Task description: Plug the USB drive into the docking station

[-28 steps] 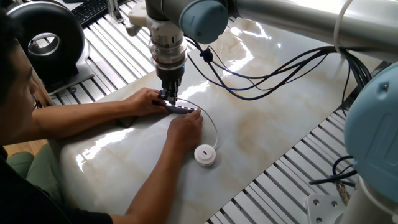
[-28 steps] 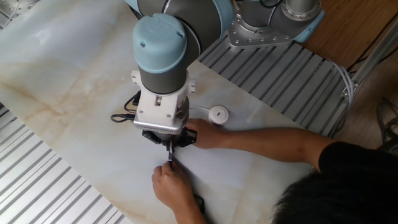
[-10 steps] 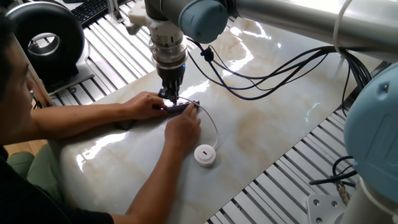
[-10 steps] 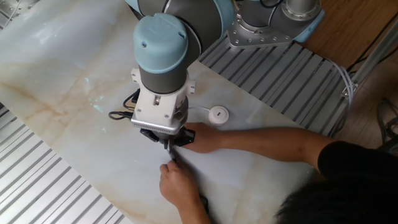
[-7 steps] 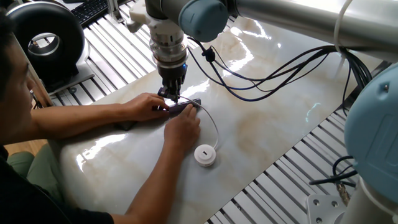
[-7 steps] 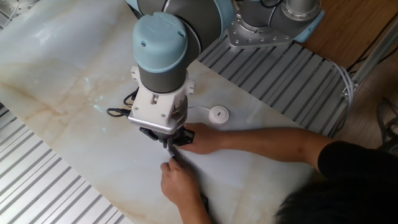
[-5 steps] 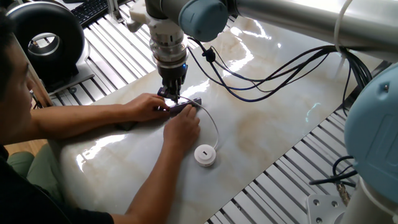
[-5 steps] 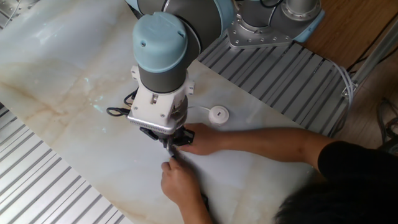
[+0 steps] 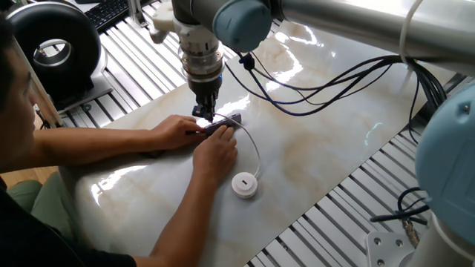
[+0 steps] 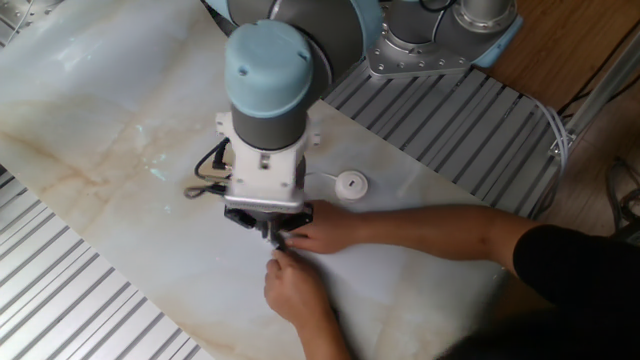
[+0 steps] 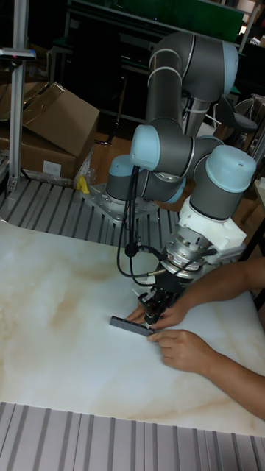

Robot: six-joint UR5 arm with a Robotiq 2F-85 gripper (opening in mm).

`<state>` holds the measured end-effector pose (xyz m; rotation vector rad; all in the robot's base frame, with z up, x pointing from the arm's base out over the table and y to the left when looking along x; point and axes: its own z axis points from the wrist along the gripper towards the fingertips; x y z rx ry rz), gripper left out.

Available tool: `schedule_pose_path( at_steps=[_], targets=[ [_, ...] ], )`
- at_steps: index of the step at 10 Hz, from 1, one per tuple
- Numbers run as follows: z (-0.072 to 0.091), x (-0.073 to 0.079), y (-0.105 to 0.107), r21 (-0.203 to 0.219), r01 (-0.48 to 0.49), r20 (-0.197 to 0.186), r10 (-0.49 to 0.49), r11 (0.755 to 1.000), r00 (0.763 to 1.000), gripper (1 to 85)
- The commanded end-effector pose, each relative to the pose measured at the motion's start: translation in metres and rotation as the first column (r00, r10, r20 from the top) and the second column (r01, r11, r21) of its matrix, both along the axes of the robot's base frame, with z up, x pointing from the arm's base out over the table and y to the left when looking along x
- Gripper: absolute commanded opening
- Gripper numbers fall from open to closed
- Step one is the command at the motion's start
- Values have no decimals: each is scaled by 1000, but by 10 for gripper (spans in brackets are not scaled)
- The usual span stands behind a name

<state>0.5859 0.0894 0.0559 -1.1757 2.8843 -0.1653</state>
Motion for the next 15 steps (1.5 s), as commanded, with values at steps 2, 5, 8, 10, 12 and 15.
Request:
schedule_pose_path(
  at_steps=[2,5,8,10,12,15],
  targets=[
    [0,5,9,-53,-329,19,330,943,944,13],
    [-1,8,10,-44,-467,24,468,883,883,13],
    [4,4,9,-17,-484,18,484,875,875,13],
    [4,4,5,-19,-489,15,489,872,872,13],
    [2,3,1,-15,-496,18,496,868,868,13],
    [0,-1,-1,-11,-498,13,498,867,867,13]
  ],
)
